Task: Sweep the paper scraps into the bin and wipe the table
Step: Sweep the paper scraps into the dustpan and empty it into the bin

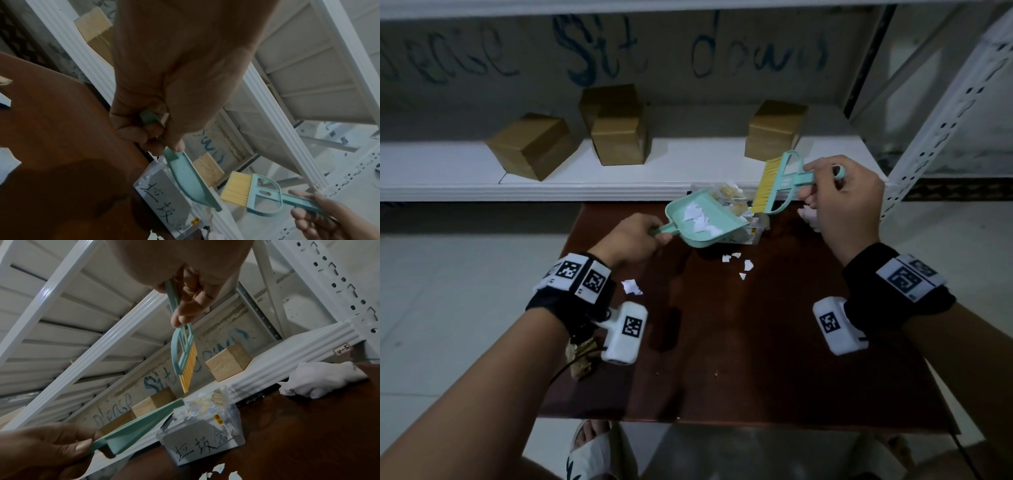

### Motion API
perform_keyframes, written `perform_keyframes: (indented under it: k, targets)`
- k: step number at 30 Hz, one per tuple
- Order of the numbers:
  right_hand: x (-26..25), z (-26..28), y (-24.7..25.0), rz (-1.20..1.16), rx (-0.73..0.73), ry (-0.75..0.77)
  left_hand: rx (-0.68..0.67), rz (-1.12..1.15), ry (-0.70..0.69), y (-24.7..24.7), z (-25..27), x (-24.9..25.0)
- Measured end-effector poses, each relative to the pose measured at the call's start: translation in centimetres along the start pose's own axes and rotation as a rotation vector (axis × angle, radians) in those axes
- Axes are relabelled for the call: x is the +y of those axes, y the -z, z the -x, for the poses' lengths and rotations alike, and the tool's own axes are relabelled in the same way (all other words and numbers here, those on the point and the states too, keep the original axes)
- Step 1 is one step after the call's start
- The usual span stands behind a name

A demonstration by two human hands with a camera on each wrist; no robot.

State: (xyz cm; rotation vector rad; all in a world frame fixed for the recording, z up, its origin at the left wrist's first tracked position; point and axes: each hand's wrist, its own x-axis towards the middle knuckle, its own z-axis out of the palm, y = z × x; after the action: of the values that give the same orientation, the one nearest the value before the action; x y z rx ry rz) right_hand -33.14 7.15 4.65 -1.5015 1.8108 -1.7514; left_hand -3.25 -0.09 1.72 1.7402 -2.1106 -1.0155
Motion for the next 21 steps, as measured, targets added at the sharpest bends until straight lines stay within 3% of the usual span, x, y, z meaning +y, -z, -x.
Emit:
perform_keyframes:
  k: [3, 10, 15, 21]
  targets:
    - [0.0, 0.3, -0.5, 0.013, -0.034, -0.007, 0.036, -0.088, -0.049, -0.4, 0.1, 0.6]
    - [-0.7, 1.5, -1.6, 0.008, -0.186, -0.054, 0.110, 0.070, -0.022, -1.1, -0.3, 0.5]
    - [-0.2, 2.2, -2.6, -0.215, -0.401, -0.062, 0.080, 0.191, -0.032, -1.1, -0.3, 0.9]
    - [1.1, 2.2, -3.3, -0.130, -0.445, -0.101, 0.044, 0.281, -0.080, -1.1, -0.1, 1.1]
